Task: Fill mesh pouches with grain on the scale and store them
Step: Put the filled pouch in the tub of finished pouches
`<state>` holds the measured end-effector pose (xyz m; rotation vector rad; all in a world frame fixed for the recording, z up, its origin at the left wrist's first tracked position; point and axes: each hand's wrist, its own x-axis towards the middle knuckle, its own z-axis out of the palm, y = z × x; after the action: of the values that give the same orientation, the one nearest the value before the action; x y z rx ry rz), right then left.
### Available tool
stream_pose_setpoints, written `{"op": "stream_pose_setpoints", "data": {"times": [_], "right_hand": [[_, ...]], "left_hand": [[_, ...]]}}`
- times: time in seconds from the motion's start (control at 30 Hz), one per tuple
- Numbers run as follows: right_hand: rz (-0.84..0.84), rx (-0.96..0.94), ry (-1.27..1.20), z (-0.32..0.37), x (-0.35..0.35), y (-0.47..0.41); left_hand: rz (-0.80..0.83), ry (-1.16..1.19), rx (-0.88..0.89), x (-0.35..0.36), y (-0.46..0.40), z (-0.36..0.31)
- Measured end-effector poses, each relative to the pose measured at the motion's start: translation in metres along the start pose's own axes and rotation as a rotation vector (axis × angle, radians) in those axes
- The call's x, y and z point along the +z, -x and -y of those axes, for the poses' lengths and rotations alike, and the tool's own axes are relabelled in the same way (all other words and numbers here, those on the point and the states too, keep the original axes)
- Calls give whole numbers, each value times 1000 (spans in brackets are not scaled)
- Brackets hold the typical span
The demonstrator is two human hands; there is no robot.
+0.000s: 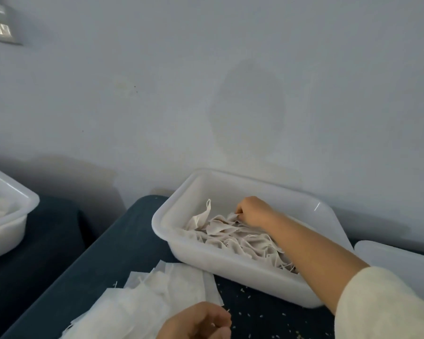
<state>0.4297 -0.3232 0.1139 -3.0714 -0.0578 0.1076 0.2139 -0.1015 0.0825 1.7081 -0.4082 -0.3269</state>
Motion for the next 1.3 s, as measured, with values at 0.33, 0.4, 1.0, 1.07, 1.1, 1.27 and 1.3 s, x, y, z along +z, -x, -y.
{"op": "stream_pose_setpoints", "data": {"times": [0.33, 0.4, 1.0, 1.07, 1.1, 1.27, 1.3], "right_hand": [[-42, -78, -67, -1, -38, 60], [-43, -114, -86, 5, -45, 80], [18, -409, -264, 97, 8, 242], [40, -413, -296, 105, 17, 249], [57, -417, -307, 107, 20, 252], [112, -429, -292, 111, 26, 263], [116, -428, -291, 112, 27, 264]], "left_hand": [[151, -1083, 494, -22, 22, 3], [62, -1076, 480, -16, 38, 13], [-548, -813, -21, -70, 64, 40], [-482, -854, -175, -71, 58, 41], [-453, -858, -228, -70, 56, 42], [-444, -864, -234, -66, 56, 41], [-460, -867, -210, -66, 57, 40]]}}
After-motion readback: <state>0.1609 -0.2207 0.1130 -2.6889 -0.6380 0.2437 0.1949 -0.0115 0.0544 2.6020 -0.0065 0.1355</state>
